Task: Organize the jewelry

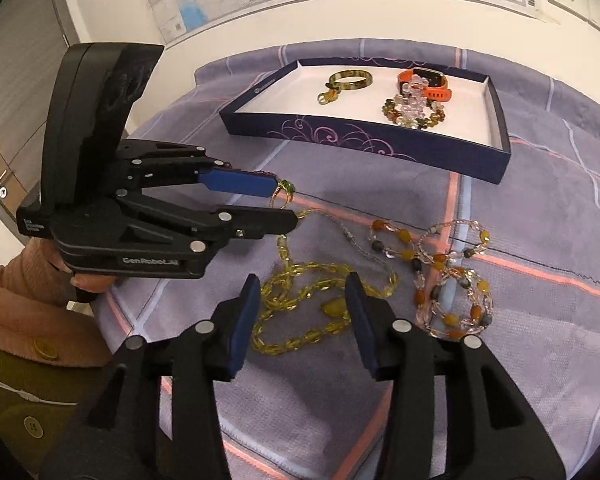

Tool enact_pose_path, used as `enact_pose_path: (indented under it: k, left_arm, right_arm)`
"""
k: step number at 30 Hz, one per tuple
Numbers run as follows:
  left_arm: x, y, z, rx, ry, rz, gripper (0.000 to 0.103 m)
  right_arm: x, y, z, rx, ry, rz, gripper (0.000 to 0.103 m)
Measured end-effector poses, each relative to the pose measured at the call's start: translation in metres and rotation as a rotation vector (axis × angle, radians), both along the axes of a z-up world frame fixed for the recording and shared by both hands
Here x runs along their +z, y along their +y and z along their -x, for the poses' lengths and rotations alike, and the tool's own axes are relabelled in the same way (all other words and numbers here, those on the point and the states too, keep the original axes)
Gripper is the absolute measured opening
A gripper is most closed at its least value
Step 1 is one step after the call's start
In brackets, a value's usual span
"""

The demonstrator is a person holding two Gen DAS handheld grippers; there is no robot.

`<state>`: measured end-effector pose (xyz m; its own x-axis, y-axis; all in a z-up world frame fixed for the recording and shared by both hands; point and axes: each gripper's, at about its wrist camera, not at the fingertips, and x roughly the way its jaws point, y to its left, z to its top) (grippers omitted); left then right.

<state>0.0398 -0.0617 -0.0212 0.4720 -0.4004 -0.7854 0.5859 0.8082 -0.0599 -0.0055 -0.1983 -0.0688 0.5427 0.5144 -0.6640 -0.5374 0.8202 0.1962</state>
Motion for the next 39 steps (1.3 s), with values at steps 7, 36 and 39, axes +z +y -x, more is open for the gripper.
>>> enact_pose_path:
  k: [7, 36, 39]
  left_arm:
    - [-0.001, 0.000, -0.007, 0.028, -0.020, -0.024, 0.016]
    - [0.001, 0.036, 0.012, 0.026, 0.020, 0.076, 0.022]
    - [0.001, 0.033, 0.012, 0.022, 0.010, 0.058, 0.027]
  right_arm:
    - [0.000, -0.003, 0.003, -0.015, -0.009, 0.004, 0.054]
    - [-0.002, 0.005, -0.004, -0.084, -0.034, 0.073, 0.011]
    - [0.005, -0.002, -0.003, -0.080, -0.028, 0.000, 0.011]
